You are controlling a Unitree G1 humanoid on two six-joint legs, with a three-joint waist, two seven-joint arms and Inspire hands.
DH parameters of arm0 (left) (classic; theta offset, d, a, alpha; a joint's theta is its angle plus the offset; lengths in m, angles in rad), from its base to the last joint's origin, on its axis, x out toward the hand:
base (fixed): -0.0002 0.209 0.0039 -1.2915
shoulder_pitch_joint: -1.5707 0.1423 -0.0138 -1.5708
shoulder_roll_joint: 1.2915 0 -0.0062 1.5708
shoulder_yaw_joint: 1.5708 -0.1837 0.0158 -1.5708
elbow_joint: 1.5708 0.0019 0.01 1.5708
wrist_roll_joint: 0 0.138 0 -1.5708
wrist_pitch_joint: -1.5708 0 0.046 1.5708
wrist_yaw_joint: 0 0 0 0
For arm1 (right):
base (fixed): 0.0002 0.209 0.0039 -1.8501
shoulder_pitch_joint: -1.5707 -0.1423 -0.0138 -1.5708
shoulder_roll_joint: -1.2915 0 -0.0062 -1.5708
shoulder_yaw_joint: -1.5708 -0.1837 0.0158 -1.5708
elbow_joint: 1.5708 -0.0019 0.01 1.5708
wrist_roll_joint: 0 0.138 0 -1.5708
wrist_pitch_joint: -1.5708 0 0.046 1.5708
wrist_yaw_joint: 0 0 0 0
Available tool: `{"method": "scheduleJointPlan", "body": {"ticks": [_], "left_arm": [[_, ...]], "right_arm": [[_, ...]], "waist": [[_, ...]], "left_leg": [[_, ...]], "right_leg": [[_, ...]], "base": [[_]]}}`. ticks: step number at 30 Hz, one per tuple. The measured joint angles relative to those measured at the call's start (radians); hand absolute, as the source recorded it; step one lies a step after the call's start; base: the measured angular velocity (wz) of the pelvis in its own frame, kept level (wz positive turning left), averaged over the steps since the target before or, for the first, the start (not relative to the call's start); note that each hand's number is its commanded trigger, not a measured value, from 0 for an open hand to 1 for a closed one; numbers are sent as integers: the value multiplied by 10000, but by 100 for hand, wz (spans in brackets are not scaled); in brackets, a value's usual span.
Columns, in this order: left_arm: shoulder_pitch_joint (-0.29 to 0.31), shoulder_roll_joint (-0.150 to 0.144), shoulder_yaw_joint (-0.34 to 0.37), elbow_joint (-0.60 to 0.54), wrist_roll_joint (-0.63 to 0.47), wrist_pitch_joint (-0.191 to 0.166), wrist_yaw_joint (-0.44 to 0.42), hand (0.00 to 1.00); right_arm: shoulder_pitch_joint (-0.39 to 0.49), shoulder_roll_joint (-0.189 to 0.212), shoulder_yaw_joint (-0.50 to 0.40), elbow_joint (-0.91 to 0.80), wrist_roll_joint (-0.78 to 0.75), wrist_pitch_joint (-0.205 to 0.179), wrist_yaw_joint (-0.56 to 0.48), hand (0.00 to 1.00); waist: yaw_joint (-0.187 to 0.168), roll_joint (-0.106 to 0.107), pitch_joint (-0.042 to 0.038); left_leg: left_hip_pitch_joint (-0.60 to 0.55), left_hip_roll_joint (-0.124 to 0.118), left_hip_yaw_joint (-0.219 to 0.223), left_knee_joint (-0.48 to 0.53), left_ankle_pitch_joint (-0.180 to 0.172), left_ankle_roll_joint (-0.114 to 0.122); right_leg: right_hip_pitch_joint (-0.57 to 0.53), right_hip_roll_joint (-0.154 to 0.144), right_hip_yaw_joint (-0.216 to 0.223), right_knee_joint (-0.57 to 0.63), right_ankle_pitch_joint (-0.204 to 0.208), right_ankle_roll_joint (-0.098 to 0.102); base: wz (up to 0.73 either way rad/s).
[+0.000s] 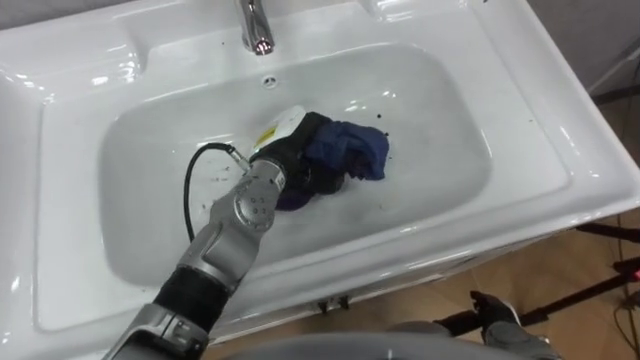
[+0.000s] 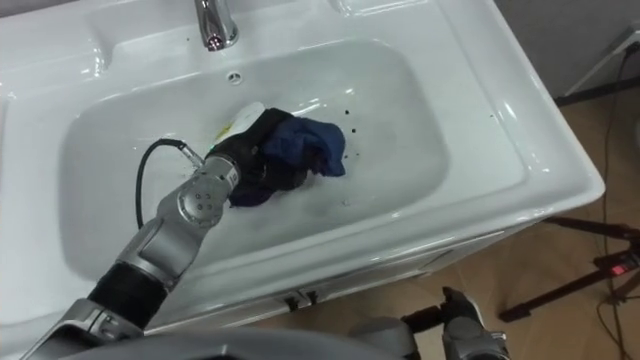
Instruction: Wipe basin
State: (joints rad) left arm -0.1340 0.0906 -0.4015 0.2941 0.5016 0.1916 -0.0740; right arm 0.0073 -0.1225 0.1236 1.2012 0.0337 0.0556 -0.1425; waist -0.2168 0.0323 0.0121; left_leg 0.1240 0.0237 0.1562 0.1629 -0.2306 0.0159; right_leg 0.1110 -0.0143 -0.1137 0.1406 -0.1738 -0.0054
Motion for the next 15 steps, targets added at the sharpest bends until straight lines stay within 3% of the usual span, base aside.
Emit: {"method": "scheduleJointPlan", "body": {"ticks": [6, 8, 9, 10, 11, 12, 13, 15], "left_arm": [[-312, -76, -124, 4, -715, 32, 1, 100], [-552, -100, -155, 14, -779, 47, 11, 100], [-617, 6, -71, -15, -773, 47, 46, 100], [-769, 140, 222, -3, -749, 99, 36, 100], [-857, 64, 271, 94, -743, 140, 52, 100], [-882, -117, 215, 86, -719, 237, 15, 100], [-895, -179, 85, -107, -732, 217, -7, 100], [-935, -213, 63, -219, -734, 212, 9, 100]], "right_arm": [[52, -12, -25, 2, 222, -134, -195, 0], [51, -23, -156, 41, 510, -200, -294, 0], [-30, 15, -160, -4, 699, -264, -302, 0], [-104, 101, -40, -134, 763, -360, -312, 0], [-59, 91, 4, -265, 801, -382, -350, 0], [232, 14, -2, -355, 839, -342, -493, 0], [394, 14, -90, -341, 794, -146, -570, 0], [545, 123, -275, -331, 701, 36, -567, 0]], "waist": [[-311, 132, 7], [-304, 365, 149], [-274, 598, 125], [-344, 388, 173], [-556, 335, 226], [-800, 415, 213], [-813, 380, 241], [-834, 299, 266]], "left_leg": [[218, 28, -75, -69, 5, 2], [399, 318, -952, -233, 44, 34], [370, 595, -1458, -251, 28, 16], [247, 521, -1261, -54, -72, -190], [273, 525, -1225, 42, -251, -430], [394, 664, -724, -26, -273, -522], [490, 726, -147, -136, -197, -603], [505, 789, 123, -276, -114, -615]], "right_leg": [[59, 19, 25, 196, -1, 1], [-678, 370, -32, 1114, -328, 18], [-1303, 844, 472, 240, -149, -406], [-1752, 760, 368, -609, 1484, -671], [-1846, 602, 219, -257, 1637, -373], [-1763, 657, 70, 3, 1456, -394], [-1651, 688, 147, -2, 1435, -406], [-1618, 735, 323, -10, 1410, -374]], "base": [[-4], [-44], [-89], [-68], [0], [48], [45], [37]]}}
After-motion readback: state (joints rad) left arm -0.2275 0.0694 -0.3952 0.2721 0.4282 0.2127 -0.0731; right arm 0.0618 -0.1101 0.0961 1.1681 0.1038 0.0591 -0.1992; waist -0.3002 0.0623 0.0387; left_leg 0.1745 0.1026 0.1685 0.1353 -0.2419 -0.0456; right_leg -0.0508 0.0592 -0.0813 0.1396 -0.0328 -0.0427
